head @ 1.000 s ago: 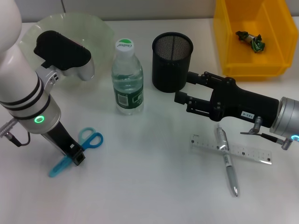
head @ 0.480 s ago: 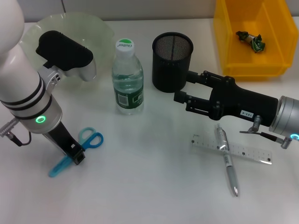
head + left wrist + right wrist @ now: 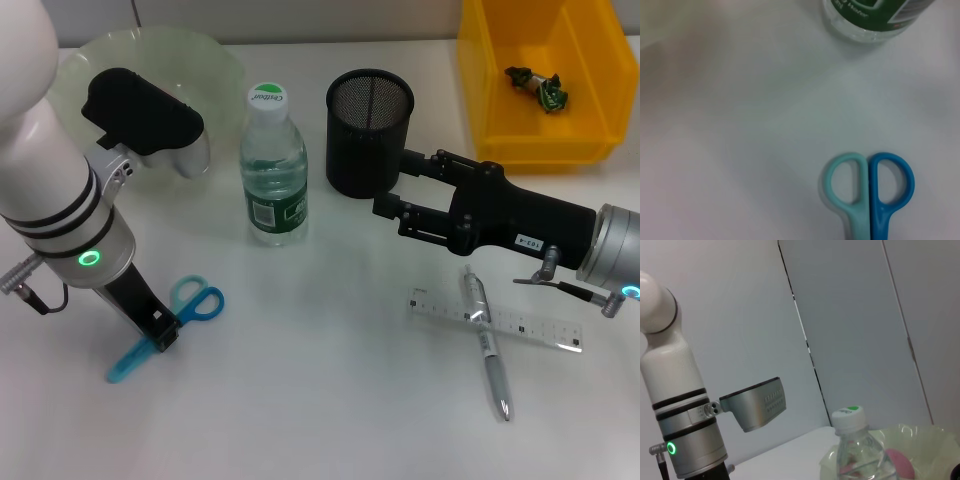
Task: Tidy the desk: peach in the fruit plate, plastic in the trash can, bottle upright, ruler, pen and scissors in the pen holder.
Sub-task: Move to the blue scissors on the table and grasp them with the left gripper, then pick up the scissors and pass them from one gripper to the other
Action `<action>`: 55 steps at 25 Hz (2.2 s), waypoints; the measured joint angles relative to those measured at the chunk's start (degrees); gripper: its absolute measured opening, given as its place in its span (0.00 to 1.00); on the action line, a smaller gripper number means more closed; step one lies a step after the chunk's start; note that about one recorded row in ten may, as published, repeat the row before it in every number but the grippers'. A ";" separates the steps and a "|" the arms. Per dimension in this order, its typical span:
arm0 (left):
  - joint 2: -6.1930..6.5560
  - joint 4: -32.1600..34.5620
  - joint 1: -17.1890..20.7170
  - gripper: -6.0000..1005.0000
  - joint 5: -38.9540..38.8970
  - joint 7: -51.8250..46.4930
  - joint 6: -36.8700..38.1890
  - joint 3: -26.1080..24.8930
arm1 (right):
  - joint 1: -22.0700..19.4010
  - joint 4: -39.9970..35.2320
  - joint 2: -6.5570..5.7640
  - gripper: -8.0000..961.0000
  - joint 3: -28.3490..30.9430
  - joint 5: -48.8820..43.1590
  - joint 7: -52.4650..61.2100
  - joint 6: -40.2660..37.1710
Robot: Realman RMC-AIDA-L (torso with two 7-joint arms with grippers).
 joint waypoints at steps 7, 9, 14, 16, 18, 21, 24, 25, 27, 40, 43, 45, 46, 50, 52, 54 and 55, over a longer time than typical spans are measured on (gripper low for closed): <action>-0.01 0.47 0.05 0.23 0.04 0.02 0.05 0.63 | -0.08 0.03 0.00 0.77 0.00 0.05 0.00 0.00; -0.01 0.60 0.07 0.23 0.03 0.04 0.17 0.63 | -0.08 0.03 0.00 0.77 0.00 0.07 0.00 0.00; -0.01 2.24 0.38 0.23 0.01 0.12 0.48 0.63 | -0.12 0.03 0.00 0.77 0.00 0.16 0.00 -0.04; -0.01 3.08 0.45 0.23 -0.05 0.13 0.75 0.63 | -0.16 0.03 0.00 0.77 0.00 0.22 0.00 -0.06; 0.00 4.08 0.59 0.23 -0.17 0.15 1.07 0.63 | -0.22 0.03 0.00 0.77 0.00 0.41 -0.01 -0.05; 0.10 6.97 1.30 0.24 -1.13 0.30 1.85 0.46 | -0.60 0.03 -0.01 0.77 0.00 1.60 -0.27 -0.14; 0.37 11.13 2.57 0.24 -2.67 0.63 2.76 0.11 | -1.20 -0.01 -0.13 0.77 0.00 3.08 -0.42 -0.52; 0.42 13.06 3.07 0.24 -3.17 0.79 3.04 0.01 | -1.38 -0.07 -0.17 0.77 0.00 3.49 -0.42 -0.68; 0.44 16.74 4.42 0.24 -3.82 1.04 3.38 -0.07 | -1.79 -0.14 -0.23 0.77 0.00 4.11 -0.43 -1.63; 0.51 30.03 16.61 0.25 -17.49 9.07 -4.98 -7.06 | -4.66 -0.30 -0.34 0.77 -0.01 9.19 0.84 -9.22; 0.57 31.14 20.69 0.25 -24.81 14.45 -7.80 -9.06 | -4.68 -0.11 -0.35 0.77 0.00 9.20 0.86 -9.52; 0.56 31.32 22.53 0.25 -29.61 18.26 -8.94 -9.77 | -5.17 -0.06 -0.34 0.77 0.00 9.22 0.88 -10.10; 0.55 31.34 23.63 0.25 -32.87 21.03 -9.42 -10.18 | -5.17 -0.06 -0.34 0.77 0.00 9.22 0.88 -10.10; 0.52 29.39 27.01 0.25 -45.26 32.41 -10.27 -11.64 | -6.18 -0.12 -0.40 0.77 0.00 9.26 0.91 -11.82; 0.53 28.21 27.61 0.25 -48.23 35.54 -10.52 -11.93 | -6.43 -0.22 -0.42 0.77 0.00 9.26 0.91 -12.18; 0.52 24.40 28.43 0.25 -55.28 42.57 -10.82 -12.84 | -6.78 -0.39 -0.46 0.77 0.00 9.26 0.90 -12.83; 0.52 21.87 28.67 0.25 -59.12 46.13 -10.77 -13.50 | -6.88 -0.48 -0.52 0.77 0.00 9.26 0.90 -13.10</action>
